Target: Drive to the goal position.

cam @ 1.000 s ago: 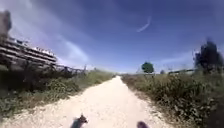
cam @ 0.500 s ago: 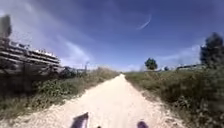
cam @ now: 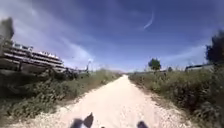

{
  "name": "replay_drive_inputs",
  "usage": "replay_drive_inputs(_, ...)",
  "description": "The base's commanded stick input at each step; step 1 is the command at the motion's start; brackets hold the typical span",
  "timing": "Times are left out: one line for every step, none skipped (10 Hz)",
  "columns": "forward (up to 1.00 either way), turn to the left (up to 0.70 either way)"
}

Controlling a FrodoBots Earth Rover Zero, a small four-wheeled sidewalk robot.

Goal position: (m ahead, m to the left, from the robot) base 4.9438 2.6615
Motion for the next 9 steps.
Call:
replay_drive_inputs(0.7,0.0)
replay_drive_inputs(0.7,0.0)
replay_drive_inputs(0.7,0.0)
replay_drive_inputs(0.7,0.0)
replay_drive_inputs(0.7,0.0)
replay_drive_inputs(0.7,0.0)
replay_drive_inputs(0.7,0.0)
replay_drive_inputs(0.7,0.0)
replay_drive_inputs(0.7,0.0)
